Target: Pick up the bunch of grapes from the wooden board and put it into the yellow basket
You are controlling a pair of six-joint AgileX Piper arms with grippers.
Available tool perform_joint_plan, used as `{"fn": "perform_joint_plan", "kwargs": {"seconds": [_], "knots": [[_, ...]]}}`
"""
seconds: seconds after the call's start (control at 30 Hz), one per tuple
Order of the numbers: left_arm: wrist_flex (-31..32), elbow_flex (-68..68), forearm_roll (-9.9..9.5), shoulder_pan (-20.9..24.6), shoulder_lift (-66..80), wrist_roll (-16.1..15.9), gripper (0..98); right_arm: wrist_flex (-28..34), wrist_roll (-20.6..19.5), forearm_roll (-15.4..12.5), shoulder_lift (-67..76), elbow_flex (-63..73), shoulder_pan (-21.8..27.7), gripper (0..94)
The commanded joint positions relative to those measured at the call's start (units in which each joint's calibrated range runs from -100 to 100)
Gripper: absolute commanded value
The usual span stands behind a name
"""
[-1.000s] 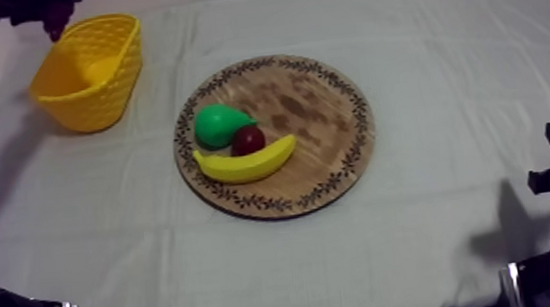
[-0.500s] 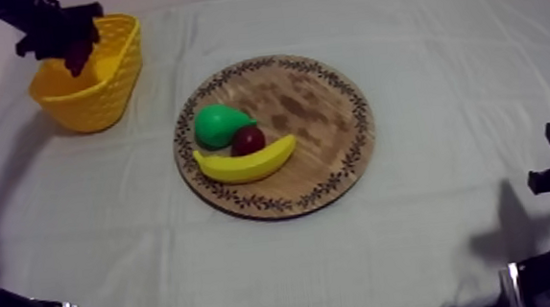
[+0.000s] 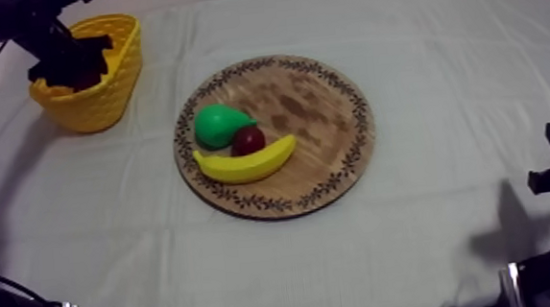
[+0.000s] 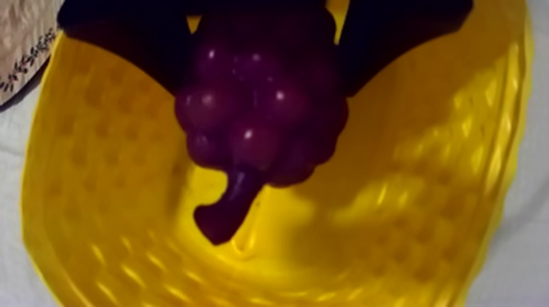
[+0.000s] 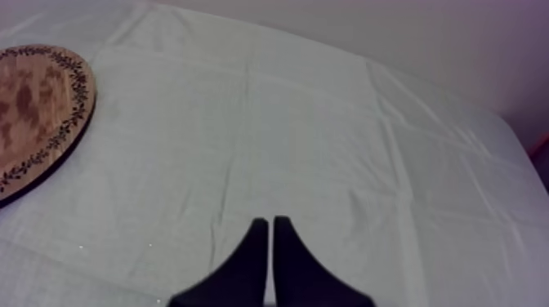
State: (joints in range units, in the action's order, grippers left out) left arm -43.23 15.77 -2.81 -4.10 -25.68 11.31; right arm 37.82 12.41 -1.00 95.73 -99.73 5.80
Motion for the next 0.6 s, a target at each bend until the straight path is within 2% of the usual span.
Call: {"fn": "perform_joint_plan", "kwargs": {"seconds": [0.0, 0.1, 0.2, 0.4, 0.57], "knots": [[0.0, 0.2, -0.10, 0.0, 0.4, 0.0, 65.3, 0.0, 0.0, 0.0, 0.0, 0.0, 0.0, 0.2], [0.0, 0.3, -0.16, 0.1, 1.3, -0.2, 76.3, 0.0, 0.0, 0.0, 0.0, 0.0, 0.0, 0.2], [0.2, 0.3, -0.18, 0.2, 2.4, -0.4, 80.3, 0.0, 0.0, 0.0, 0.0, 0.0, 0.0, 0.2], [1.1, 0.5, -0.34, -0.2, 4.5, -0.8, 79.2, 0.0, 0.0, 0.0, 0.0, 0.0, 0.0, 0.2], [2.5, 1.8, -1.30, -1.1, 7.4, -0.2, 73.0, 0.0, 0.0, 0.0, 0.0, 0.0, 0.0, 0.2]]}}
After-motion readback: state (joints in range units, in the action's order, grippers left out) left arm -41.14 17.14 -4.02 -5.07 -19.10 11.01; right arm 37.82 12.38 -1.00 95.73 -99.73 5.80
